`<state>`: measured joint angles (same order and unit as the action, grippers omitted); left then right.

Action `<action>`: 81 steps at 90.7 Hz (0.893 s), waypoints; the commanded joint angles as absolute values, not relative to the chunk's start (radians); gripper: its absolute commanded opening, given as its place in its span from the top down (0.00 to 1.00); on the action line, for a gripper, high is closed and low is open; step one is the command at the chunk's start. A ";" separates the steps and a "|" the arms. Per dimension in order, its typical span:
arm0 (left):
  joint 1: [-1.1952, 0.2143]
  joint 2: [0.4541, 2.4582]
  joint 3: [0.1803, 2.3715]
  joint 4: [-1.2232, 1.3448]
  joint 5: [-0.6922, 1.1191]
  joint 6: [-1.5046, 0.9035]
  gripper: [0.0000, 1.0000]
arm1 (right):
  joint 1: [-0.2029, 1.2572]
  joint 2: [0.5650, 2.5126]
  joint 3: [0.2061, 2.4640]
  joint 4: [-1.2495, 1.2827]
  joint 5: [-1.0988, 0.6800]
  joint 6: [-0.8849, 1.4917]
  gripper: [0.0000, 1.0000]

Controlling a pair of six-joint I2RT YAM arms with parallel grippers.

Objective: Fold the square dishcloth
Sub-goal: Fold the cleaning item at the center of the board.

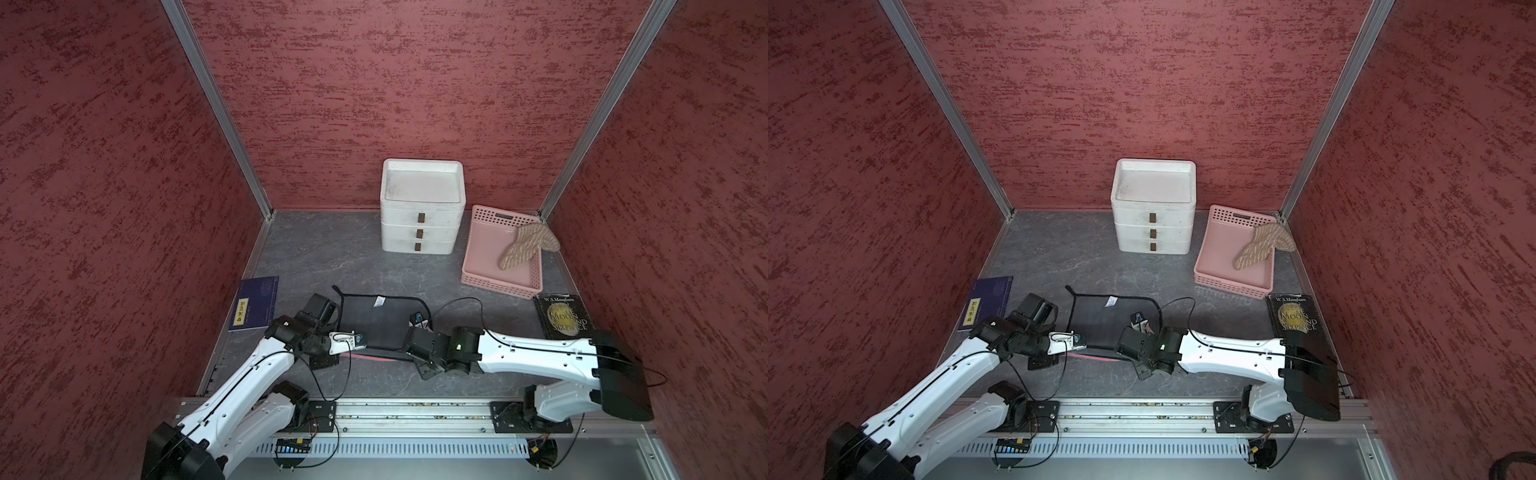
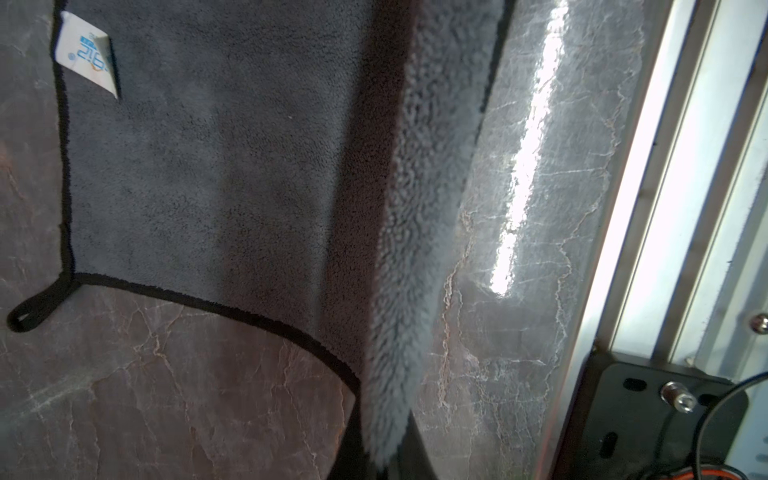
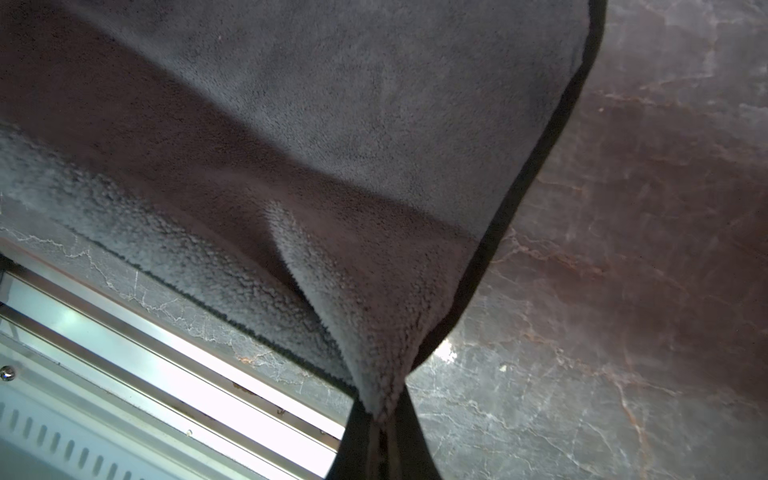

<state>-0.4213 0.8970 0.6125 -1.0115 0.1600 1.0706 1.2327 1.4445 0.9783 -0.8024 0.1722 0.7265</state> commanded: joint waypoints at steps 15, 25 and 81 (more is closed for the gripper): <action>-0.405 1.033 0.589 -0.820 0.084 1.068 0.92 | 1.091 1.591 1.077 -0.796 0.094 0.648 1.00; -0.365 1.154 0.636 -0.742 0.071 1.063 0.93 | 1.027 1.640 1.111 -0.779 0.056 0.612 1.00; -0.276 1.497 0.784 -0.475 0.010 1.055 0.33 | 0.789 1.883 1.354 -0.808 0.010 0.489 0.53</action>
<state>-0.2806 1.4425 0.7803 -0.6064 0.0555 1.0691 0.8238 1.8328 1.3025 -0.7948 0.0082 0.5171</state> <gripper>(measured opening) 0.503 0.221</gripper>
